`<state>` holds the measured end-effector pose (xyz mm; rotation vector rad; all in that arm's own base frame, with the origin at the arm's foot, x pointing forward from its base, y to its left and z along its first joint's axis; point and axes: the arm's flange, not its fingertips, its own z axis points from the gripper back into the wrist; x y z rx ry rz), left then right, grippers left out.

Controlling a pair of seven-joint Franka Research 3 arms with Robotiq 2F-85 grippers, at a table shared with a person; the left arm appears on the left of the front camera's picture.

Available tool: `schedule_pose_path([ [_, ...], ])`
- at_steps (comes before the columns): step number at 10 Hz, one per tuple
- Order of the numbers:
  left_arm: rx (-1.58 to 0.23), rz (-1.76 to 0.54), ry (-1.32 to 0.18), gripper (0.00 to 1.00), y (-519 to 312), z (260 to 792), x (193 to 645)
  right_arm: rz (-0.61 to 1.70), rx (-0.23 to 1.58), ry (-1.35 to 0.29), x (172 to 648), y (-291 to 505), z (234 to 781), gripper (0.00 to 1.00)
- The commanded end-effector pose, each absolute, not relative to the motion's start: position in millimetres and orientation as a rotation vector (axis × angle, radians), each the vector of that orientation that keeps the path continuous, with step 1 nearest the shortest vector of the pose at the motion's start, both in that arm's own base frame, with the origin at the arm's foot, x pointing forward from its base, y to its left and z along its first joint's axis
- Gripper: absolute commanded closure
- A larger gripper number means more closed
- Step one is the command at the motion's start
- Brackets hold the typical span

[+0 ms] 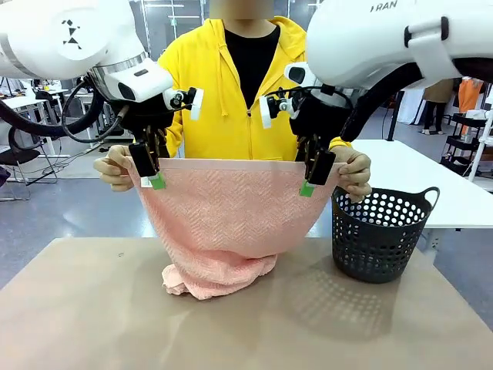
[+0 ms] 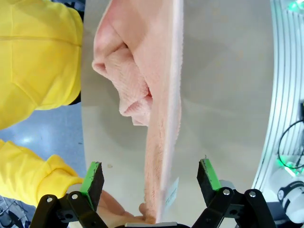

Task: Fold the towel.
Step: Grab the top end of the 100 cm Hotel Towel extended by the human.

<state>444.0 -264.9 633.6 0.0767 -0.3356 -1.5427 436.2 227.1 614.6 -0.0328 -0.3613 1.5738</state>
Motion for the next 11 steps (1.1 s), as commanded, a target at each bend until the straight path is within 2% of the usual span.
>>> schedule_pose_path([
  [1,0.033,-1.51,-0.305,0.0,-262.6,625.0,441.6,1.583,-0.042,-0.353,435.9,232.1,609.5,0.0],
  [2,0.021,-1.487,-0.3,0.6,-261.7,622.4,444.1,1.592,-0.057,-0.338,436.3,231.7,607.7,0.42],
  [3,-0.001,-1.489,-0.306,0.6,-261.0,623.1,443.9,1.588,-0.06,-0.337,436.4,231.7,607.2,0.6],
  [4,0.0,-1.491,-0.302,1.0,-259.9,623.4,442.9,1.583,-0.058,-0.337,436.6,231.6,606.5,1.0],
  [5,-0.003,-1.487,-0.304,0.65,-258.0,623.2,442.4,1.579,-0.059,-0.336,437.0,230.9,605.9,1.0],
  [6,-0.006,-1.487,-0.301,1.0,-257.0,622.4,442.0,1.577,-0.056,-0.337,437.5,230.2,605.3,1.0],
  [7,-0.004,-1.484,-0.297,0.88,-256.0,621.9,441.3,1.574,-0.052,-0.34,438.2,229.8,605.5,0.86],
  [8,-0.005,-1.482,-0.296,1.0,-255.5,621.6,440.6,1.575,-0.056,-0.339,438.2,229.9,606.2,0.96],
  [9,-0.002,-1.479,-0.292,1.0,-255.6,621.6,440.4,1.572,-0.057,-0.34,438.5,229.7,607.1,1.0],
  [11,-0.003,-1.484,-0.284,1.0,-255.9,622.6,440.3,1.576,-0.057,-0.34,439.2,230.7,607.3,1.0],
])
